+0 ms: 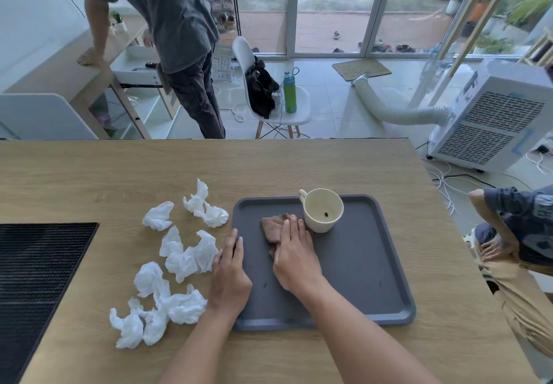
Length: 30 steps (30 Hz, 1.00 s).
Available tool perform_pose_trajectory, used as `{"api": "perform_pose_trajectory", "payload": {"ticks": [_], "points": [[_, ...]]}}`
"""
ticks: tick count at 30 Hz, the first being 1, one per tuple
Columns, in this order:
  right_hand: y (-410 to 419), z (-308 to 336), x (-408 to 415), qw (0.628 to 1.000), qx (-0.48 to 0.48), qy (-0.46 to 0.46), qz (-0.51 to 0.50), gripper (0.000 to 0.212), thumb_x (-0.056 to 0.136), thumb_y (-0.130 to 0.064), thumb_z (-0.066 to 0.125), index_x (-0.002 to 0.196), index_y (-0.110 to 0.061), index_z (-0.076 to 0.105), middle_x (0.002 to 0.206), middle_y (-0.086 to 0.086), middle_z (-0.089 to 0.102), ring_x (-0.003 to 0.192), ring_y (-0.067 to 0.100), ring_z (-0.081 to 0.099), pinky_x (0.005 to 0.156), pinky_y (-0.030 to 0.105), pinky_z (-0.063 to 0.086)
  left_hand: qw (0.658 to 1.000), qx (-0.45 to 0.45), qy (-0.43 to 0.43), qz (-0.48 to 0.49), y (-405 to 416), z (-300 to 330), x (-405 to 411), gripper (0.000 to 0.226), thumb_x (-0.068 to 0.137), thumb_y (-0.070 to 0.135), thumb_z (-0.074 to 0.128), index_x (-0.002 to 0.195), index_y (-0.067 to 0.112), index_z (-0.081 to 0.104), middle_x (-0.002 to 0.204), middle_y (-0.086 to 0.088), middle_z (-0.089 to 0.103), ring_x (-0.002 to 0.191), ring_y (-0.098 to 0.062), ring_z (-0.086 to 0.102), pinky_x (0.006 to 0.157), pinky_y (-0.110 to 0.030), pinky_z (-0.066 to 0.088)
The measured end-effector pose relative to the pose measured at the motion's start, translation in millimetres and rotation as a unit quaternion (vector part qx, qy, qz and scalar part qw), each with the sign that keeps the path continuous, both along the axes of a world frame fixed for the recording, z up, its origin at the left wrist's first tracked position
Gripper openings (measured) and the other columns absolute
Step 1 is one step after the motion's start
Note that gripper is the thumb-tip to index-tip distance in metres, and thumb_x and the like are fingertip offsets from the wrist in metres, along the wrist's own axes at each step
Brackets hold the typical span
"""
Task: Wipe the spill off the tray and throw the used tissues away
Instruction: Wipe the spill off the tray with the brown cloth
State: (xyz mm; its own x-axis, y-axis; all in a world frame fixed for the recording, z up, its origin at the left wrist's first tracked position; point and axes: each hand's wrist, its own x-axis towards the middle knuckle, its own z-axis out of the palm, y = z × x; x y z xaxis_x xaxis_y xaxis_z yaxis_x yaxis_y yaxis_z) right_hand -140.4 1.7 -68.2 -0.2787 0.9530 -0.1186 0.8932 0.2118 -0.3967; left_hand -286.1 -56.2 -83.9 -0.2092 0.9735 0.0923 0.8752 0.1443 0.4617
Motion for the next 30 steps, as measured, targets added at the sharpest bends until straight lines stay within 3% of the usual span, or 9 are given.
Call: {"api": "perform_pose_trajectory", "payload": {"ticks": [6,10,13,18,22,26,30], "points": [[0.9,4.7,-12.7,0.998,0.009,0.023,0.051,0.067,0.095,-0.021,0.037,0.155,-0.009,0.010,0.163,0.011,0.006,0.149,0.033,-0.001,0.121,0.047,0.005,1.000,0.012,-0.026,0.003,3.4,-5.5,-3.7,0.062,0.079,-0.002,0.029,0.140,0.002,0.041,0.154,-0.007,0.029,0.139,-0.022,0.032,0.113,-0.042,0.027],[-32.3,0.1,-3.9,0.991,0.039,0.048,0.116,0.067,0.093,-0.027,0.036,0.155,-0.021,0.013,0.163,0.002,0.012,0.150,0.025,0.003,0.121,0.042,0.008,0.998,0.022,-0.062,0.014,2.3,-7.3,-4.1,0.059,0.085,0.005,0.025,0.142,0.007,0.040,0.154,-0.001,0.029,0.141,-0.015,0.029,0.116,-0.037,0.019],[-35.2,-3.4,15.3,0.991,0.044,0.028,0.126,0.064,0.096,-0.034,0.035,0.155,-0.016,0.017,0.163,0.000,0.013,0.150,0.019,0.004,0.121,0.039,0.011,0.997,0.032,-0.067,0.016,2.6,-5.4,-3.3,0.059,0.085,-0.004,0.030,0.143,0.007,0.039,0.154,-0.001,0.029,0.140,-0.015,0.030,0.117,-0.037,0.019],[-13.1,0.3,12.1,0.996,0.017,0.019,0.088,0.062,0.100,-0.031,0.026,0.155,-0.010,0.007,0.164,0.003,0.003,0.150,0.019,-0.006,0.120,0.033,-0.002,0.997,0.034,-0.073,-0.002,1.1,-4.6,-3.7,0.066,0.084,-0.011,0.034,0.147,0.011,0.031,0.154,0.001,0.026,0.142,-0.014,0.027,0.116,-0.033,0.018],[6.5,2.8,-9.1,0.996,-0.008,0.031,0.083,0.060,0.101,-0.027,0.027,0.155,-0.012,0.005,0.164,0.004,0.001,0.150,0.024,-0.008,0.120,0.039,-0.004,0.995,0.026,-0.091,-0.016,0.0,-3.1,-4.8,0.059,0.090,0.011,0.025,0.148,0.012,0.026,0.155,0.004,0.020,0.142,-0.003,0.017,0.118,-0.031,0.014],[-2.2,2.0,-21.2,0.992,0.014,0.023,0.121,0.058,0.101,-0.032,0.029,0.155,-0.029,0.010,0.163,0.001,0.010,0.149,0.032,-0.002,0.119,0.049,0.003,0.993,0.026,-0.117,-0.015,-1.3,1.9,-2.7,0.060,0.095,0.040,0.015,0.149,0.015,0.022,0.154,0.010,0.016,0.143,-0.001,0.013,0.118,-0.029,0.010],[-35.9,4.2,-13.1,0.988,0.040,0.033,0.143,0.058,0.100,-0.031,0.032,0.154,-0.029,0.014,0.163,-0.003,0.013,0.150,0.028,0.000,0.119,0.043,0.002,0.991,0.013,-0.133,-0.001,-3.3,1.4,-1.9,0.061,0.096,0.045,0.011,0.150,0.017,0.021,0.155,0.010,0.014,0.143,-0.001,0.013,0.116,-0.023,0.006]]}}
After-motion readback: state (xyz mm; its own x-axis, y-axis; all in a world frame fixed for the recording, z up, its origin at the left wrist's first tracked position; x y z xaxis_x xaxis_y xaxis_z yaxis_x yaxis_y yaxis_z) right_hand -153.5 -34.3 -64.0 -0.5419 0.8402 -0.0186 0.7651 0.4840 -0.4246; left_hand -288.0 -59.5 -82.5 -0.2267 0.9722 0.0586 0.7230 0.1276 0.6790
